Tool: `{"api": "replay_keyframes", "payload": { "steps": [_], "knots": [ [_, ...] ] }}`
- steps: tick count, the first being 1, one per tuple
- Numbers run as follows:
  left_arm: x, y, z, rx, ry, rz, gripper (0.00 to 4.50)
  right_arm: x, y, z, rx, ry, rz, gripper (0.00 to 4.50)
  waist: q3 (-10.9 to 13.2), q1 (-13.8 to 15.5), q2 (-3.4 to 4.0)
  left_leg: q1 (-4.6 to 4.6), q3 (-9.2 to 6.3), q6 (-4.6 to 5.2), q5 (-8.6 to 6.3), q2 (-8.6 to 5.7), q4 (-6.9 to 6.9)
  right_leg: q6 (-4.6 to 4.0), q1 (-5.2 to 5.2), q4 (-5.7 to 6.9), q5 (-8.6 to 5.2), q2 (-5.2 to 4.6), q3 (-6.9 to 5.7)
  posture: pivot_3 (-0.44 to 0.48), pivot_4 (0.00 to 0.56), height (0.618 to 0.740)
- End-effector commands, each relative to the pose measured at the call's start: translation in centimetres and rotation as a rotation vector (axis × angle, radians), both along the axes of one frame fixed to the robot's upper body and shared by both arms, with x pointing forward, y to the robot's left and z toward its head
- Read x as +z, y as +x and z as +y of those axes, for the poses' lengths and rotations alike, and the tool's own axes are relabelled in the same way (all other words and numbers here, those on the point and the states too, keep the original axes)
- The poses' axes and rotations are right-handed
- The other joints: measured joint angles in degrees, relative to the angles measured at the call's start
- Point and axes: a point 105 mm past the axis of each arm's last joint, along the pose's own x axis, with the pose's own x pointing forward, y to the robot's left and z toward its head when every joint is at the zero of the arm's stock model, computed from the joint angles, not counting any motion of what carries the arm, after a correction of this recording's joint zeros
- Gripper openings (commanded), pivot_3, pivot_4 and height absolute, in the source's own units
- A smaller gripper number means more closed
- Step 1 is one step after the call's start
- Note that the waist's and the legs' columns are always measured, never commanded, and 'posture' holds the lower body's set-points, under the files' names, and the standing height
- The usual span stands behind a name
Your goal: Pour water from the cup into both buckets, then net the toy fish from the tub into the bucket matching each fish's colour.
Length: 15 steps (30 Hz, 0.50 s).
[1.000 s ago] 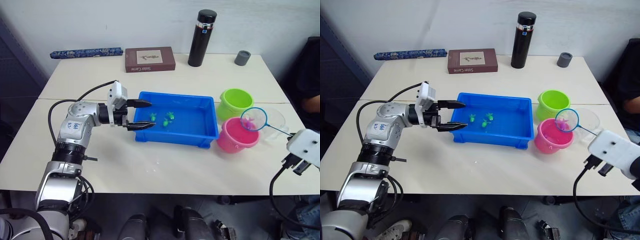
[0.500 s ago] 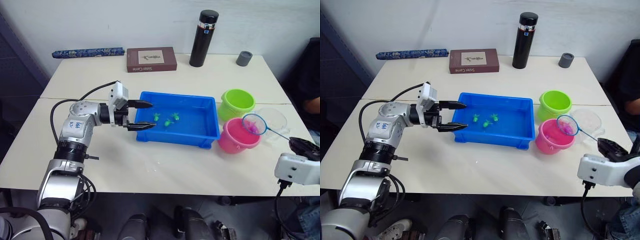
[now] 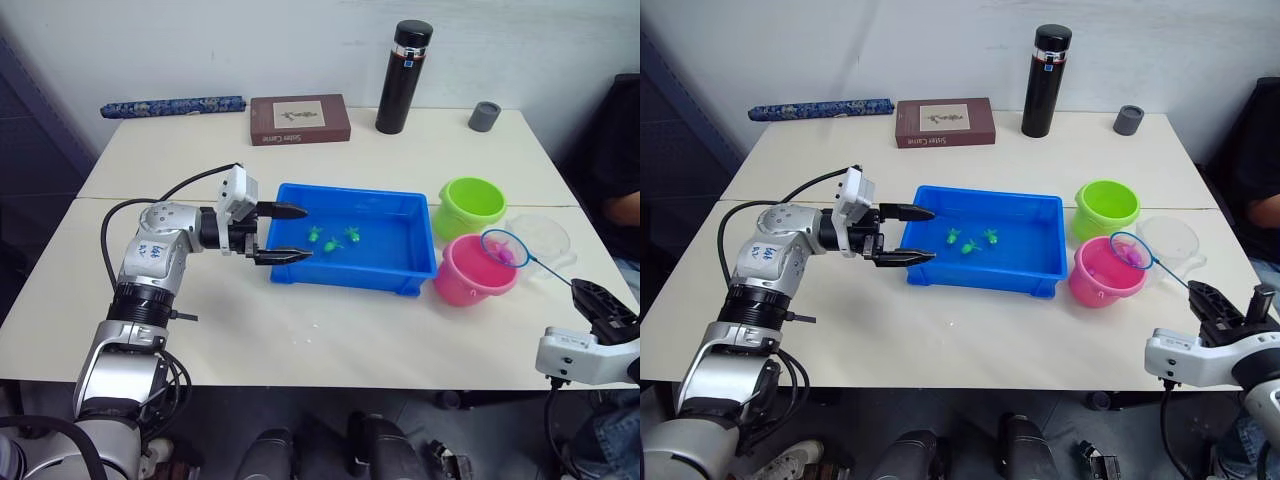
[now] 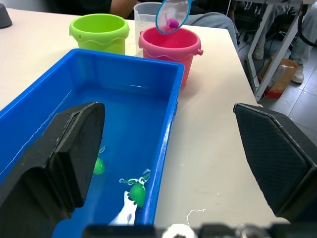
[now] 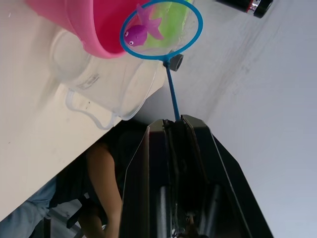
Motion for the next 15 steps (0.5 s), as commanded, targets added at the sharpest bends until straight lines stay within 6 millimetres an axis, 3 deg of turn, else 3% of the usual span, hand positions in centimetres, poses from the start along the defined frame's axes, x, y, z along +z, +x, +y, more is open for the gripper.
{"api": "replay_keyframes", "payload": {
  "steps": [1, 8, 15],
  "knots": [
    [0.7, 0.0, 0.1, -0.003, 0.002, -0.030, 4.48, 0.7, -0.4, 1.2, 0.039, -0.071, -0.080, 0.00, 0.0, 0.0, 0.00, 0.00, 0.01, 0.00, 0.00, 0.00, 0.00, 0.00, 0.00, 0.00, 0.00, 0.00, 0.01, 0.000, 0.150, 0.740],
    [0.8, 0.0, 0.1, -0.001, 0.000, -0.033, 4.48, 0.8, -0.7, 1.5, 0.022, -0.147, -0.176, 0.00, 0.0, 0.0, 0.00, 0.01, 0.03, 0.00, 0.00, -0.01, 0.00, 0.00, 0.00, 0.03, 0.00, 0.02, 0.04, 0.000, 0.150, 0.740],
    [0.7, -0.1, 0.5, 0.011, -0.001, -0.032, 4.48, -1.0, -1.4, 2.0, 0.044, -0.173, -0.174, 0.00, 0.0, 0.0, 0.01, 0.03, 0.04, 0.00, 0.00, 0.00, 0.00, -0.02, 0.00, 0.07, -0.01, 0.06, 0.06, 0.000, 0.150, 0.740]
  ]
}}
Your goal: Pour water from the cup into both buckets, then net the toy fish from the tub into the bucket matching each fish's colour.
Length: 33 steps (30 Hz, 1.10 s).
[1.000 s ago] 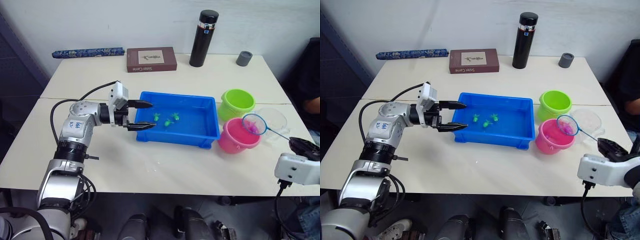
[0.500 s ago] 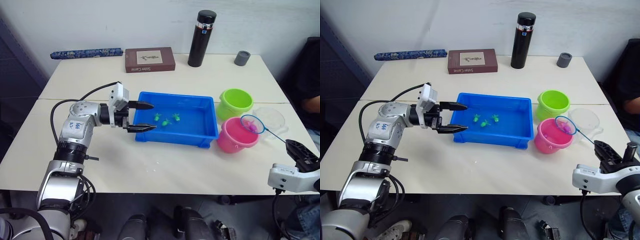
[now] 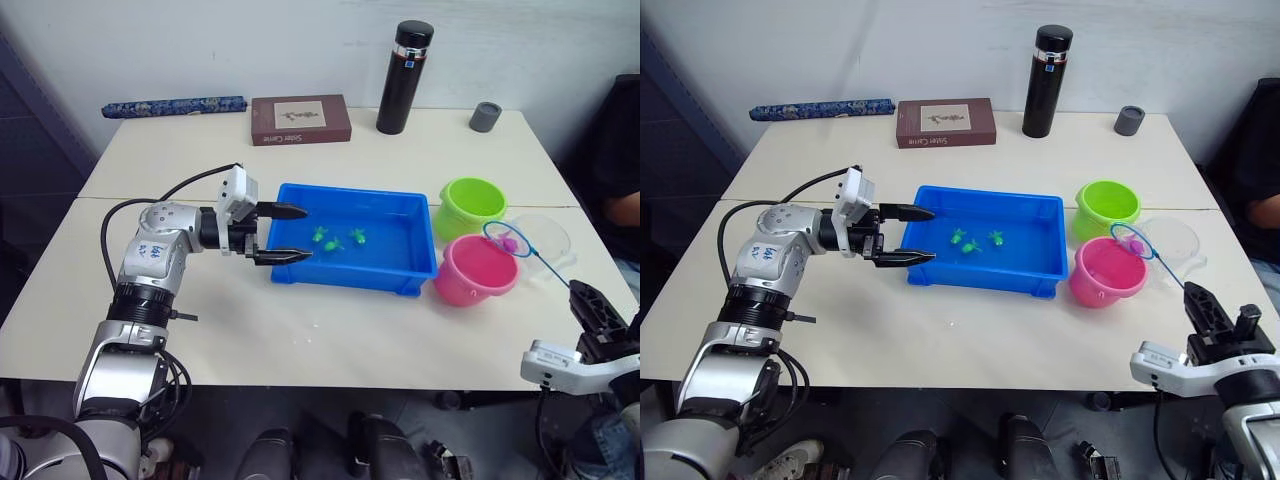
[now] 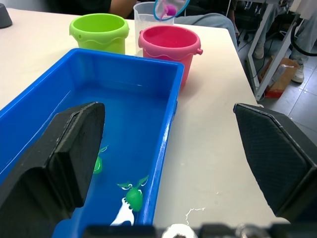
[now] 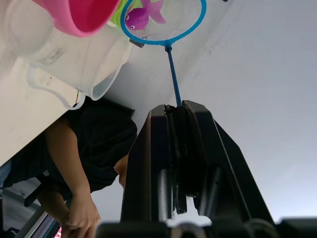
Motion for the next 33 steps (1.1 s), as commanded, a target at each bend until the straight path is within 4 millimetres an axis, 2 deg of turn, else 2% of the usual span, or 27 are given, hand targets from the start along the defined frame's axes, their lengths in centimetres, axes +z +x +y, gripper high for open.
{"api": "replay_keyframes", "payload": {
  "steps": [1, 6, 13, 22, 28, 30, 33],
  "knots": [
    [0.7, -0.1, 0.4, 0.012, -0.003, -0.031, 4.48, 0.3, -0.4, 0.8, 0.037, -0.047, -0.047, 0.00, 0.0, 0.0, 0.00, 0.00, 0.00, 0.00, 0.00, 0.00, 0.00, 0.00, 0.00, 0.00, 0.00, 0.00, 0.00, 0.000, 0.150, 0.740],
    [0.8, -0.1, 0.4, 0.016, -0.005, -0.032, 4.48, -0.8, -0.4, 1.0, 0.043, -0.085, -0.038, 0.00, 0.0, 0.0, 0.00, 0.02, 0.01, 0.00, 0.00, 0.00, 0.00, -0.01, 0.00, 0.02, -0.01, 0.01, 0.02, 0.000, 0.150, 0.740],
    [0.8, -0.1, 0.6, 0.025, -0.005, -0.033, 4.48, -1.3, -0.2, 0.7, 0.014, -0.132, -0.042, 0.00, 0.0, 0.0, 0.00, 0.03, 0.01, 0.00, 0.00, 0.00, 0.00, -0.02, 0.00, 0.04, -0.01, 0.02, 0.02, 0.000, 0.150, 0.740],
    [0.8, -0.1, 0.8, 0.035, -0.003, -0.034, 4.48, -0.7, -0.1, -0.4, -0.047, -0.110, -0.101, 0.00, 0.0, 0.0, 0.00, 0.04, 0.02, 0.01, 0.00, 0.00, 0.00, -0.02, 0.00, 0.06, -0.01, 0.03, 0.03, 0.000, 0.150, 0.740],
    [0.8, -0.1, 0.8, 0.038, -0.007, -0.032, 4.48, -1.3, 0.0, 0.1, -0.023, -0.098, -0.077, 0.00, 0.0, 0.0, 0.00, 0.04, 0.02, 0.01, 0.00, 0.00, 0.00, -0.03, 0.00, 0.07, -0.02, 0.05, 0.03, 0.000, 0.150, 0.740],
    [0.9, 0.0, 0.8, 0.042, -0.009, -0.032, 4.48, -0.8, -0.1, -0.3, -0.052, -0.101, -0.104, 0.00, 0.0, 0.0, 0.00, 0.04, 0.02, 0.01, 0.00, 0.00, 0.00, -0.03, 0.00, 0.08, -0.02, 0.10, 0.03, 0.000, 0.150, 0.740],
    [0.8, -0.1, 0.8, 0.041, -0.005, -0.032, 4.48, -0.7, 0.0, 0.1, -0.020, -0.129, -0.108, 0.00, 0.0, 0.0, 0.00, 0.04, 0.02, 0.01, 0.00, 0.00, 0.00, -0.03, 0.00, 0.08, -0.02, 0.10, 0.04, 0.000, 0.150, 0.740]
  ]
}}
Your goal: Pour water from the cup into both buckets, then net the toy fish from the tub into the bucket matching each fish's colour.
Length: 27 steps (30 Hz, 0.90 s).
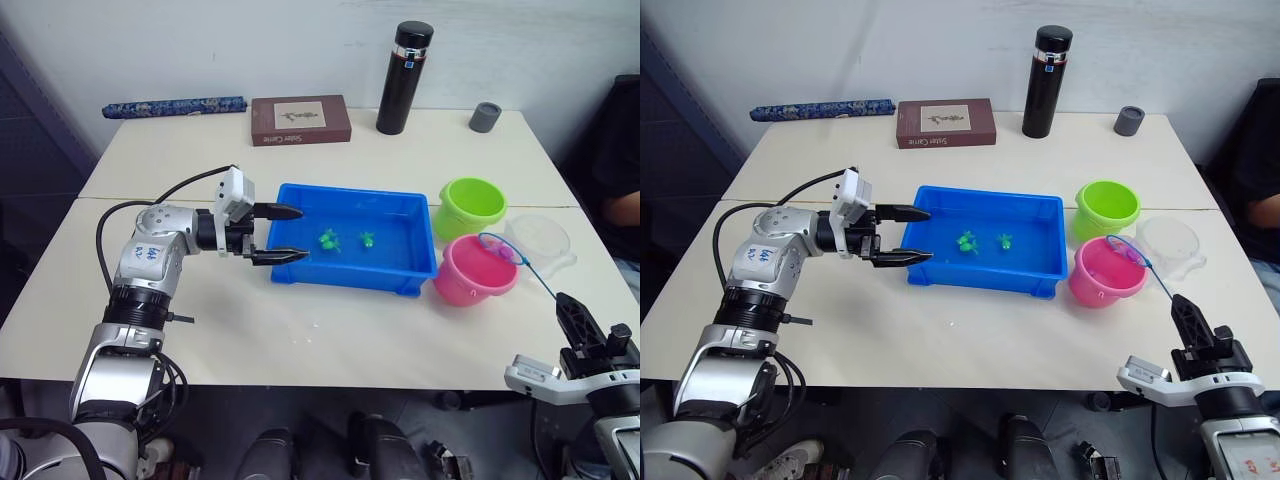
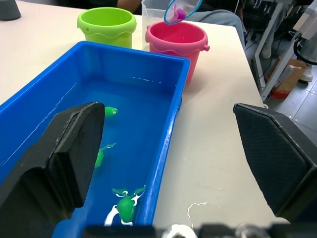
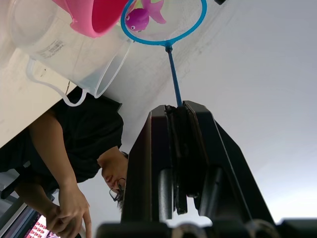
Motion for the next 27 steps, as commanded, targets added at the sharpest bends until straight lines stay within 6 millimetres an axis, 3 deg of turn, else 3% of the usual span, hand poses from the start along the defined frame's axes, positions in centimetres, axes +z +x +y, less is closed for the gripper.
{"api": "replay_keyframes", "payload": {
  "steps": [1, 16, 27],
  "knots": [
    [1.0, -0.2, 0.4, 0.004, -0.007, -0.047, 4.48, 0.9, -0.2, 0.1, 0.006, -0.033, -0.046, 0.00, 0.0, 0.0, 0.00, 0.00, 0.00, 0.00, 0.00, 0.00, 0.00, 0.00, 0.00, 0.01, 0.00, 0.00, 0.00, 0.000, 0.150, 0.740],
    [1.0, -0.2, 0.6, 0.018, -0.003, -0.051, 4.48, 0.6, -0.4, 1.1, 0.048, -0.162, -0.056, 0.00, 0.0, 0.0, 0.00, 0.01, 0.00, 0.00, 0.00, 0.00, 0.00, -0.01, 0.00, 0.02, 0.00, 0.03, 0.01, 0.000, 0.150, 0.740],
    [2.4, 0.7, 0.3, 0.022, -0.013, -0.076, 4.48, -0.4, -0.6, 1.4, 0.017, -0.173, -0.155, 0.00, 0.0, 0.0, -0.01, 0.02, 0.00, -0.02, 0.01, 0.00, 0.00, -0.05, 0.00, 0.08, -0.03, 0.11, 0.01, 0.000, 0.150, 0.740]
  ]
}}
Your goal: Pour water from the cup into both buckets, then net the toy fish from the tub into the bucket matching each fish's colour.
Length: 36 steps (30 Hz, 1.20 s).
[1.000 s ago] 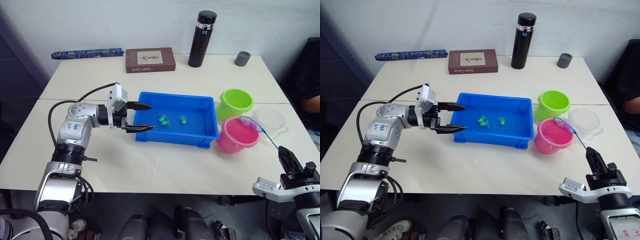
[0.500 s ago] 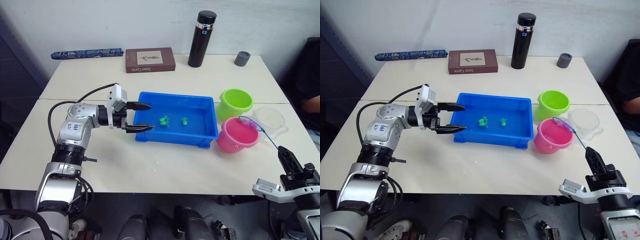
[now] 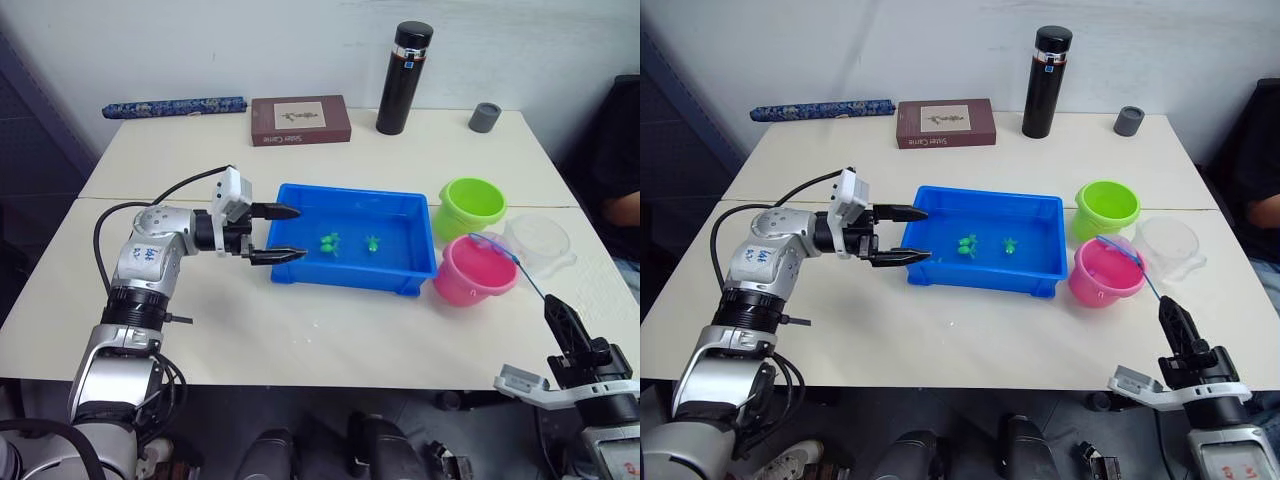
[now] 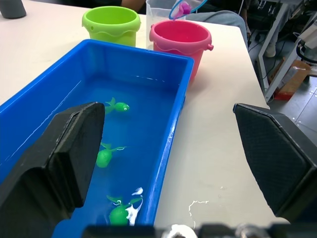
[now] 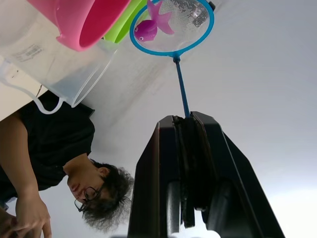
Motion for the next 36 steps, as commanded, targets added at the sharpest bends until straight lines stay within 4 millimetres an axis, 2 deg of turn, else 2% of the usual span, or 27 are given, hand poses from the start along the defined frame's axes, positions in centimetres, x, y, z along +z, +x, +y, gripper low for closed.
{"api": "replay_keyframes", "payload": {
  "steps": [1, 7, 16, 23, 36],
  "knots": [
    [2.1, 0.4, 0.0, 0.005, -0.009, -0.069, 4.48, 0.5, -0.2, -0.3, -0.030, -0.024, -0.080, 0.00, 0.0, 0.0, 0.00, -0.01, 0.00, 0.00, 0.00, 0.00, 0.00, 0.00, 0.00, 0.00, 0.00, 0.05, 0.00, 0.000, 0.150, 0.740],
    [3.0, 1.1, -0.5, -0.005, -0.003, -0.097, 4.48, -0.9, 0.1, -0.3, -0.068, -0.003, -0.100, 0.00, 0.0, -0.1, -0.03, 0.02, 0.01, -0.02, 0.01, 0.00, -0.01, -0.04, -0.01, 0.05, -0.03, 0.16, 0.04, 0.000, 0.150, 0.740],
    [2.8, 0.8, -0.2, -0.007, 0.008, -0.097, 4.48, -1.6, 0.1, -0.5, -0.060, -0.009, -0.084, 0.00, 0.0, -0.1, -0.03, 0.04, 0.00, -0.03, 0.02, 0.02, -0.02, -0.08, -0.01, 0.11, -0.05, 0.21, 0.07, 0.000, 0.150, 0.740],
    [2.7, 0.5, 0.1, 0.001, 0.011, -0.091, 4.48, -4.1, 0.3, -0.4, -0.046, 0.045, 0.044, 0.00, 0.0, -0.1, -0.03, 0.05, 0.00, -0.03, 0.02, 0.02, -0.01, -0.08, -0.01, 0.11, -0.05, 0.21, 0.09, 0.000, 0.150, 0.740],
    [2.7, 0.5, 0.2, 0.007, 0.011, -0.089, 4.48, -4.7, 0.6, -0.3, -0.038, 0.059, 0.065, 0.00, 0.0, -0.1, -0.03, 0.06, 0.00, -0.04, 0.02, 0.02, -0.01, -0.09, -0.01, 0.14, -0.05, 0.21, 0.10, 0.000, 0.150, 0.740]
  ]
}}
